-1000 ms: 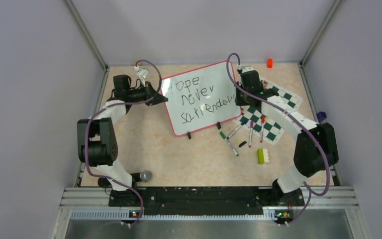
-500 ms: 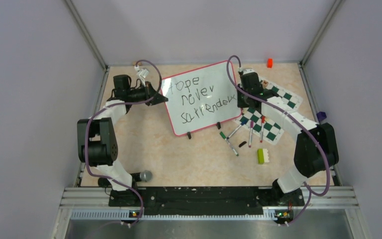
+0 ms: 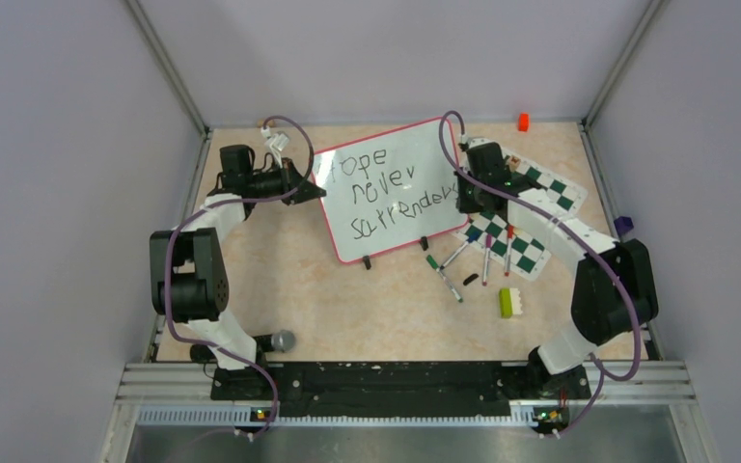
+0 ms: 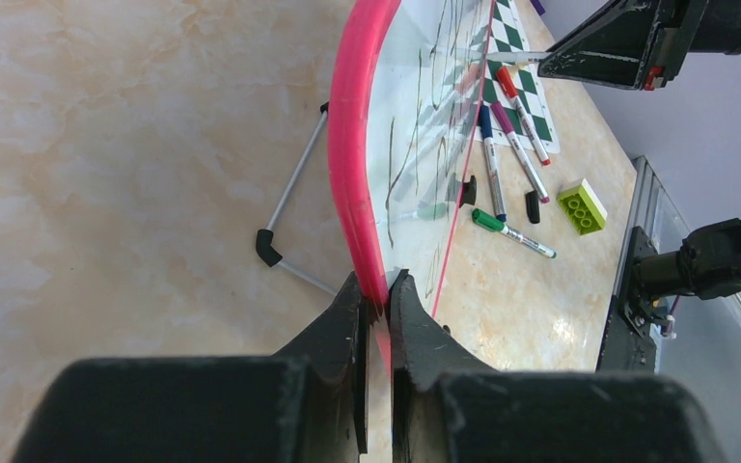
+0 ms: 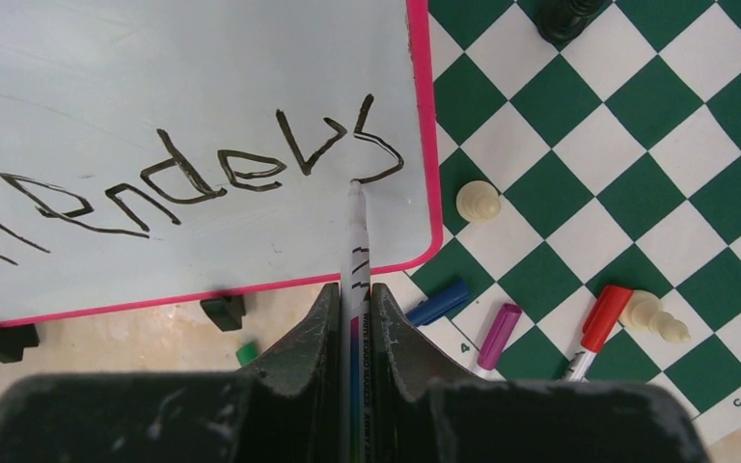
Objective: Write a sentence on the whiteboard
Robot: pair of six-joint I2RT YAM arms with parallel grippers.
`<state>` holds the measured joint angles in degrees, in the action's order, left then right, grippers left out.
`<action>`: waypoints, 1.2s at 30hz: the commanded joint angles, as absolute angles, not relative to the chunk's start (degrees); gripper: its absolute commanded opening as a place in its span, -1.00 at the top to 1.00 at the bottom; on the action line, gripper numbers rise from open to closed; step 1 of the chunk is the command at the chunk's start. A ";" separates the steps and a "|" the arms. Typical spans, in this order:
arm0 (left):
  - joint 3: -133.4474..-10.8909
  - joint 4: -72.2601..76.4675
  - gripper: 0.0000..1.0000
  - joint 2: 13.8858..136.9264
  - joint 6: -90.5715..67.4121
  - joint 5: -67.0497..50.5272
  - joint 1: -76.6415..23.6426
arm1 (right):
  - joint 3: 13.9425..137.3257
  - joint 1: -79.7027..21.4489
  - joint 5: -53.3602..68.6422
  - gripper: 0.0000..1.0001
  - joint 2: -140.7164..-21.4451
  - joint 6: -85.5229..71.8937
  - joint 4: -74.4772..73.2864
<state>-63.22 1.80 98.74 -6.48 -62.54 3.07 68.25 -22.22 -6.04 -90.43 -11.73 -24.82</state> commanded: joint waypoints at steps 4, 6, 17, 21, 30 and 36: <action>-62.29 0.58 1.00 101.00 1.67 -52.03 1.45 | 68.29 -21.80 -2.36 1.00 -87.01 -12.71 -20.94; -62.30 0.57 1.00 101.04 1.67 -52.08 1.41 | 67.60 -21.82 -2.89 1.00 -85.50 -12.98 -20.67; -62.13 0.65 1.00 100.82 1.67 -51.96 1.49 | 65.26 -20.43 -6.13 1.00 -80.97 -13.48 -21.80; -62.14 0.69 1.00 100.80 1.67 -52.03 1.40 | 65.77 -20.26 -6.77 1.00 -83.16 -13.32 -23.13; -62.13 0.70 1.00 100.87 1.67 -51.97 1.43 | 65.68 -20.29 -8.25 1.00 -84.96 -13.05 -23.37; -62.12 0.66 1.00 100.84 1.67 -52.03 1.42 | 65.62 -20.26 -8.44 1.00 -86.04 -13.17 -22.71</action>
